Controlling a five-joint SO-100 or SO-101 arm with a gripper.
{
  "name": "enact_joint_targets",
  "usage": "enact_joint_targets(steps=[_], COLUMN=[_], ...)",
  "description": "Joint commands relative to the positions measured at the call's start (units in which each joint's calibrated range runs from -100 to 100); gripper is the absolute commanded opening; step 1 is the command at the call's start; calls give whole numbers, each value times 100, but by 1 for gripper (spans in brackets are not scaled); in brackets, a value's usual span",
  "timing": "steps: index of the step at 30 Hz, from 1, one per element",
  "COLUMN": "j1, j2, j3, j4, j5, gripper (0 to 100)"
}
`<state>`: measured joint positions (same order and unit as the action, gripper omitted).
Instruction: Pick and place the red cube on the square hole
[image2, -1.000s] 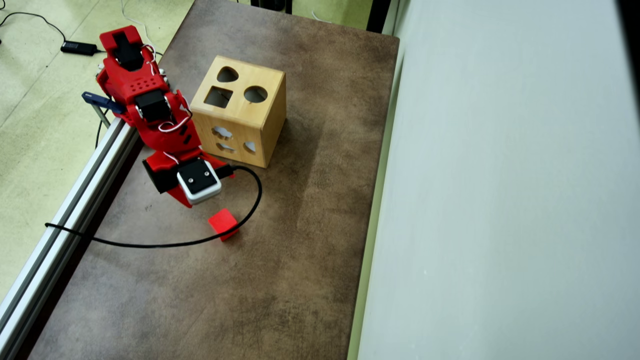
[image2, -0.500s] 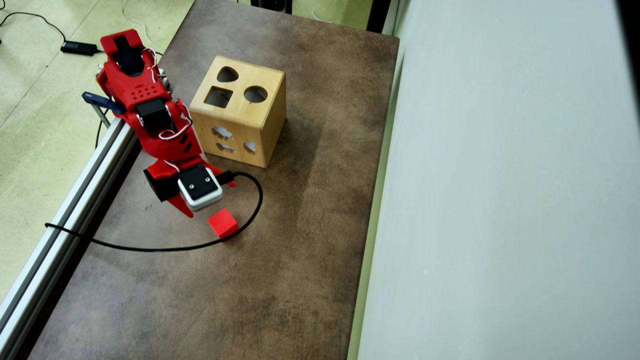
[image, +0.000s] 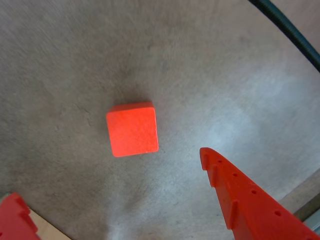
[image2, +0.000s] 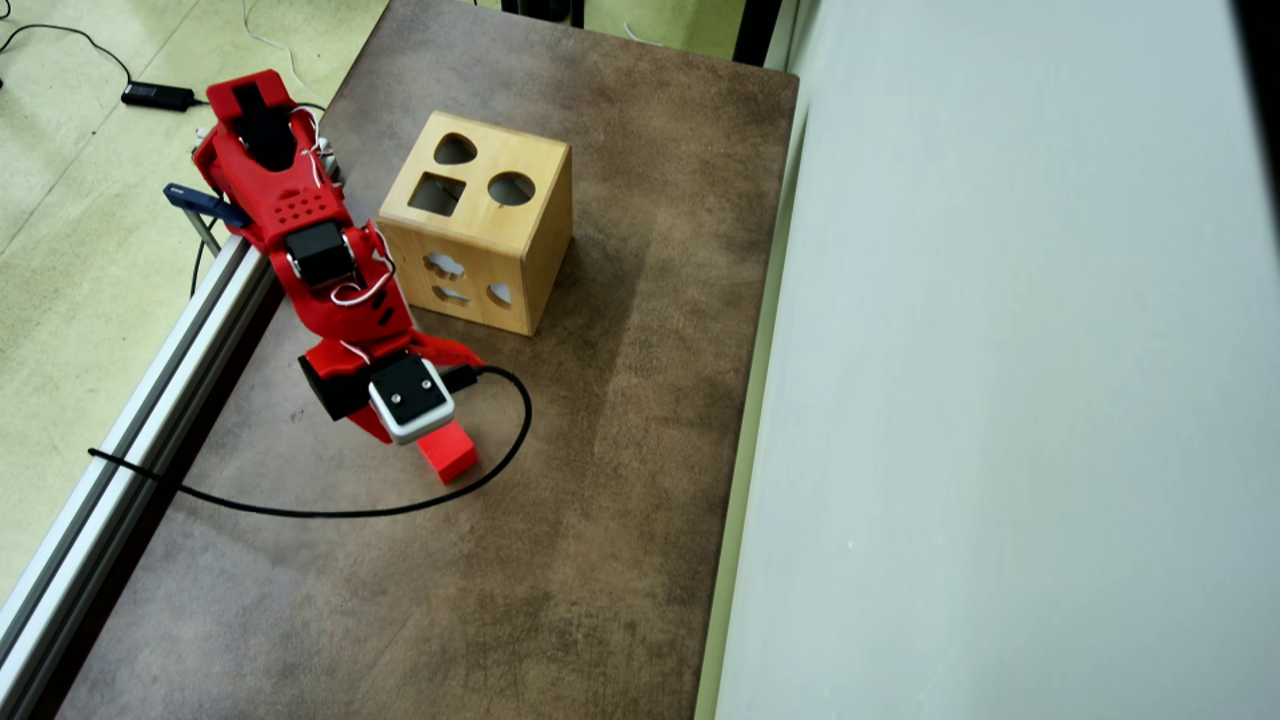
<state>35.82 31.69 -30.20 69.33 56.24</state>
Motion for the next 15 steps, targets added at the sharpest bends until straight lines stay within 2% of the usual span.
enact_joint_targets(steps=[1,8,15], j1=[13,-53,-53], j2=[198,758,971], j3=[-119,-164,-74], j4=[-110,-158,-817], j5=[20,15,15], gripper=[50,50,50])
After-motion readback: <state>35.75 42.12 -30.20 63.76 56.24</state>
